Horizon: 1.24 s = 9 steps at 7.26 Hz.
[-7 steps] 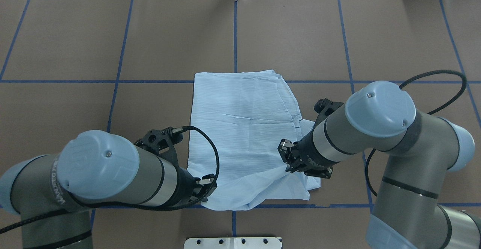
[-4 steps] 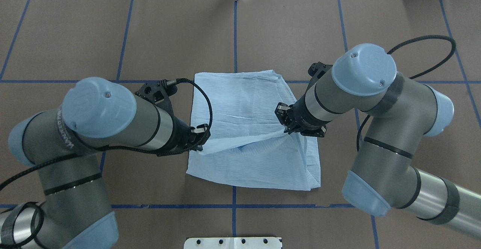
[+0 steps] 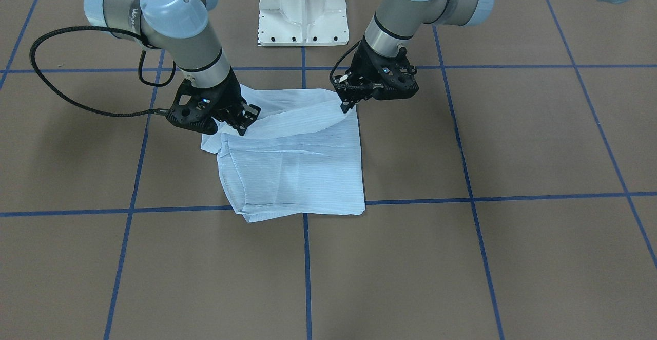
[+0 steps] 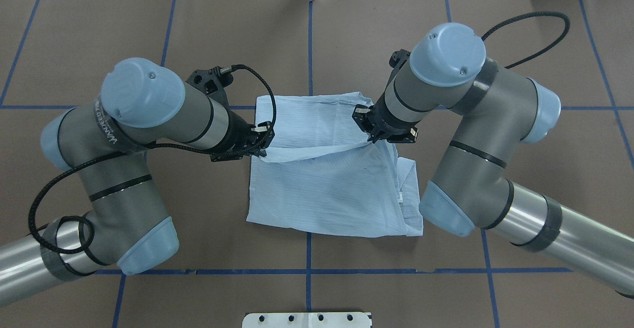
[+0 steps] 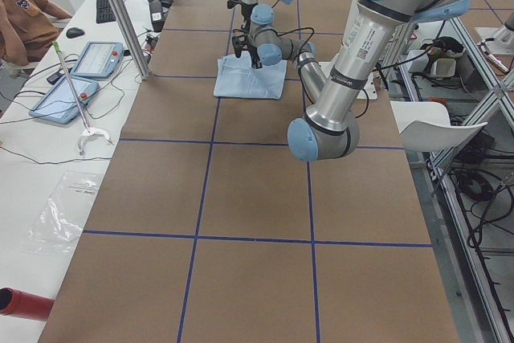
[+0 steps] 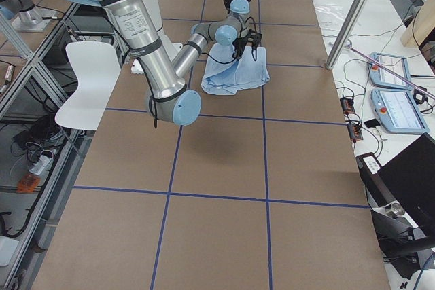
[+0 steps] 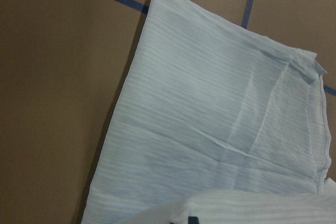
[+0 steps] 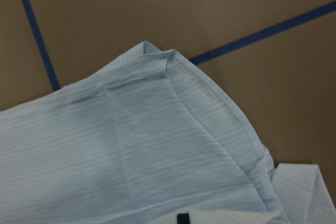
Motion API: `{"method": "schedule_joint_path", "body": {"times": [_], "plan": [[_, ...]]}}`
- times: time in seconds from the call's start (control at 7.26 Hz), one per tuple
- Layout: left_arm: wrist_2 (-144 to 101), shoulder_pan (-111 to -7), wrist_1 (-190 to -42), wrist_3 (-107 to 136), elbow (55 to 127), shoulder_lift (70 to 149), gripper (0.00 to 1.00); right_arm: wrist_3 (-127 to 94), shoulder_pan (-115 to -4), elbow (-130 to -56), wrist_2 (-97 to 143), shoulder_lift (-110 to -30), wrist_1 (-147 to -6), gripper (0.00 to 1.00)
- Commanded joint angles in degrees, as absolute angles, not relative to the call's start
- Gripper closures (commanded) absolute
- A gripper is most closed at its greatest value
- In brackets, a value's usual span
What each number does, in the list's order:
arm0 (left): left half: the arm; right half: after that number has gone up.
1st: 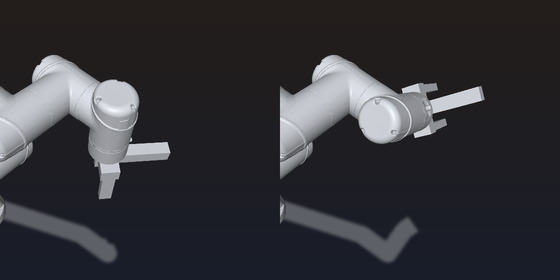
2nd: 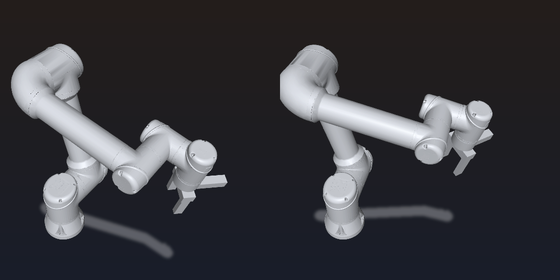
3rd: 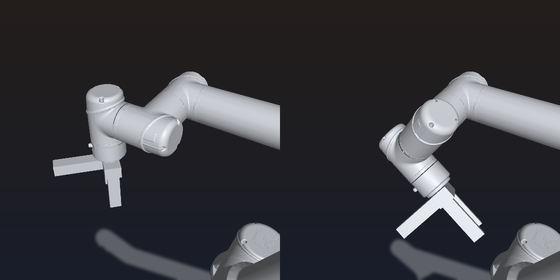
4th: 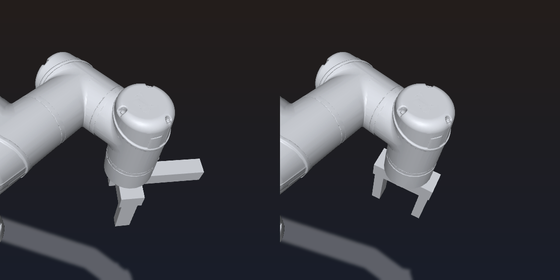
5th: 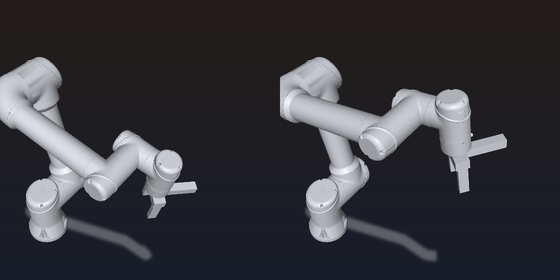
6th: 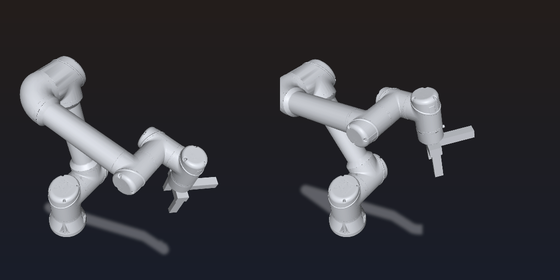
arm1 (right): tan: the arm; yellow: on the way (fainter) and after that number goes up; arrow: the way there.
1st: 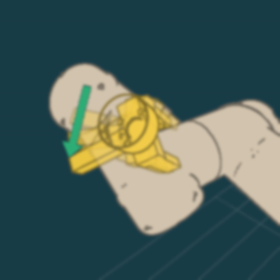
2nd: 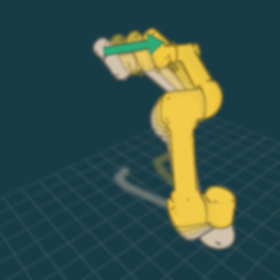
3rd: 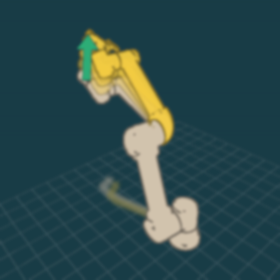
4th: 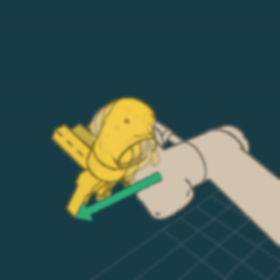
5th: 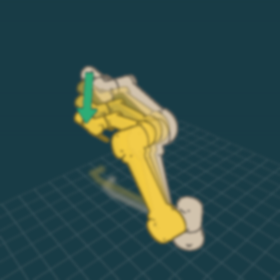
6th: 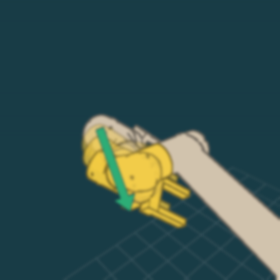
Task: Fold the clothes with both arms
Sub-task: 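Lift the near edge with both grippers and fold it toward the far edge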
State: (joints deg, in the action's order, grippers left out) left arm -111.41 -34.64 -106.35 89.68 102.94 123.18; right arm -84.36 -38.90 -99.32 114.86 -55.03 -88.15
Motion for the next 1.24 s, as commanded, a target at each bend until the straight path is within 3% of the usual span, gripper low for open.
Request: {"method": "schedule_joint_path", "body": {"times": [0.0,0.41,1.1], "plan": [[-111.45,-37.43,-108.98,88.43,100.02,124.45,1.0,-83.06,-40.86,-92.84,114.79,-53.97,-80.03,1.0],[-111.45,-39.37,-110.2,87.1,96.16,125.59,1.0,-82.97,-41.04,-87.99,112.78,-50.11,-78.31,1.0],[-111.36,-39.73,-122.86,87.19,82.02,127.26,1.0,-82.79,-41.04,-77.29,111.53,-46.32,-73.24,1.0]]}}
